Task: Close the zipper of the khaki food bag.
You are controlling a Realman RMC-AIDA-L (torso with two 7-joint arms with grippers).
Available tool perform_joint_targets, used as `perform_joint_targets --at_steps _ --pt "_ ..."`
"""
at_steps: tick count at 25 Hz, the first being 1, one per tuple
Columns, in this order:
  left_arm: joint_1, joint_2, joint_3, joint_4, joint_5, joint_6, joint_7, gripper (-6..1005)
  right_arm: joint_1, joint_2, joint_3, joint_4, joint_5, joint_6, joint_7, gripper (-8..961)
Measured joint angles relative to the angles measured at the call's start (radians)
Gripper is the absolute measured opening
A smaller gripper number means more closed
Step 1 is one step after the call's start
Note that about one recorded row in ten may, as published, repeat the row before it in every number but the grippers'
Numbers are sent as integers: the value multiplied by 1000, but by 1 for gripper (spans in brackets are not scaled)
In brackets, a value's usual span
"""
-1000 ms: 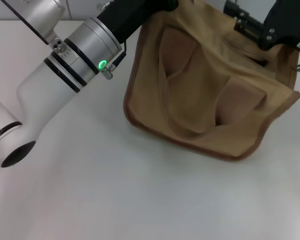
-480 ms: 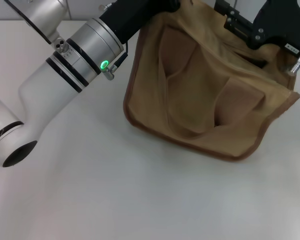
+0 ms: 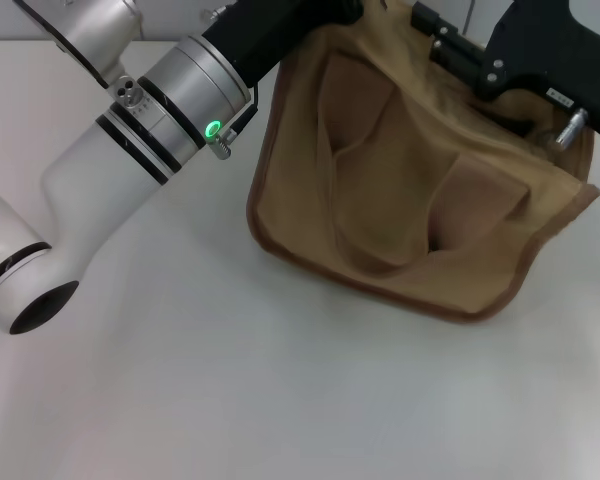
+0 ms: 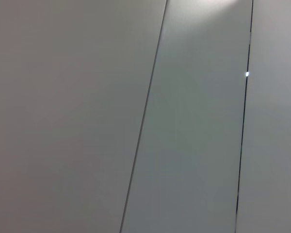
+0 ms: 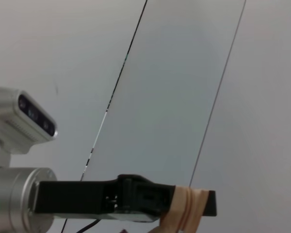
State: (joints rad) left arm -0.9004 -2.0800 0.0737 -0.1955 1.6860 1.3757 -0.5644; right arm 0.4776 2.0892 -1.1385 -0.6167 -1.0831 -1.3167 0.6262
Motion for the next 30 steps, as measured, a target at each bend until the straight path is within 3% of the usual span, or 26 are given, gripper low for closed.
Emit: perform_joint_targets --at_steps 30 --pt "-1 0 -12 -7 0 -12 0 59 57 2 -44 48 3 55 -10 584"
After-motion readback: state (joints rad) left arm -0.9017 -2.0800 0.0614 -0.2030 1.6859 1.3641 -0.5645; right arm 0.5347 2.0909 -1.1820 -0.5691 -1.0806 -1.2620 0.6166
